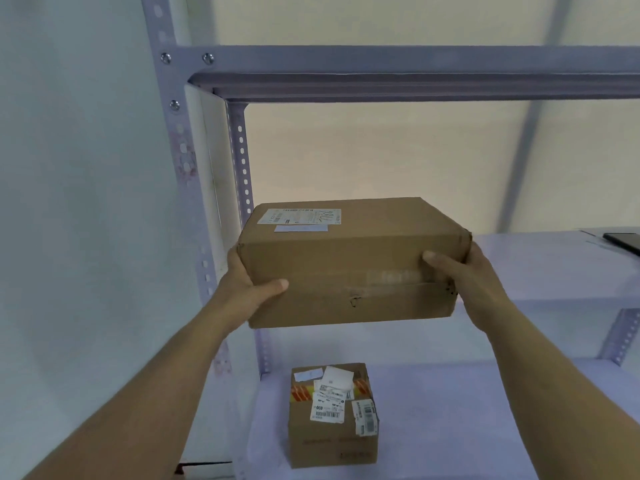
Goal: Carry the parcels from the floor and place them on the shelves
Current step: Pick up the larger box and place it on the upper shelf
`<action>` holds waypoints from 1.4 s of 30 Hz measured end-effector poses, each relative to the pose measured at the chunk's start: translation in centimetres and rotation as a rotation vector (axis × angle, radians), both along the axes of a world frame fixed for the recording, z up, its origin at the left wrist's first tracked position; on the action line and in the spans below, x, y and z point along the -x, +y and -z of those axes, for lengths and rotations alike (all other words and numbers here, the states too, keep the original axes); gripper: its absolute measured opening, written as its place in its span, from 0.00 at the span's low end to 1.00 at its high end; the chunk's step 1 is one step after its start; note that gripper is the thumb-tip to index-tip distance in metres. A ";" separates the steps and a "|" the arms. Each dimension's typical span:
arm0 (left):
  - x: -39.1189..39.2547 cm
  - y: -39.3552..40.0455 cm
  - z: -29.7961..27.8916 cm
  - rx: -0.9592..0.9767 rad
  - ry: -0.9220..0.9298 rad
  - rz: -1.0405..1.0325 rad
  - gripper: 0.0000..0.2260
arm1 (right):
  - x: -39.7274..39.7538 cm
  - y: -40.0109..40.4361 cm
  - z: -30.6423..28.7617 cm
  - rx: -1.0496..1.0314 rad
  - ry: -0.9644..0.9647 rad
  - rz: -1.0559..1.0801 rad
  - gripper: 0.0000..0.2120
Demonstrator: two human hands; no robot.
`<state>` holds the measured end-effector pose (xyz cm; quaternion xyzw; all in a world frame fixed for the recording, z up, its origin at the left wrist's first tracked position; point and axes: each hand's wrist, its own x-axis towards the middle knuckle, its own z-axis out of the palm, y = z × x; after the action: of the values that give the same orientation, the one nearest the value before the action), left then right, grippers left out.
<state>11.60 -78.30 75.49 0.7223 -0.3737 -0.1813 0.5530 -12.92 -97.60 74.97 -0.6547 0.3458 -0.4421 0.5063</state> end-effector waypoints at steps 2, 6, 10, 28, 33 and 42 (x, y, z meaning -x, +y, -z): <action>-0.6 -0.2 0.3 -0.052 -0.057 0.008 0.42 | 0.4 -0.5 0.8 0.048 0.093 -0.065 0.42; -1.5 -0.8 0.5 -0.150 -0.196 -0.014 0.46 | 0.2 -1.7 1.6 0.097 0.157 -0.123 0.41; -1.7 -1.7 0.7 -0.121 -0.180 -0.028 0.44 | -0.5 -3.4 1.6 0.115 0.222 -0.108 0.44; -2.6 -5.0 1.9 -0.156 -0.178 -0.117 0.33 | -3.4 -7.5 2.3 0.181 0.267 -0.034 0.39; -3.1 -5.7 1.8 -0.167 -0.170 -0.109 0.33 | -3.8 -7.8 2.2 0.172 0.283 -0.010 0.39; -3.5 -6.1 2.0 -0.173 -0.159 -0.113 0.33 | -3.9 -7.7 1.8 0.154 0.285 -0.014 0.38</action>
<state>15.07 -84.39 73.46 0.7991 -0.3582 -0.1237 0.4667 -9.07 -105.30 73.16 -0.7499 0.3747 -0.3665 0.4036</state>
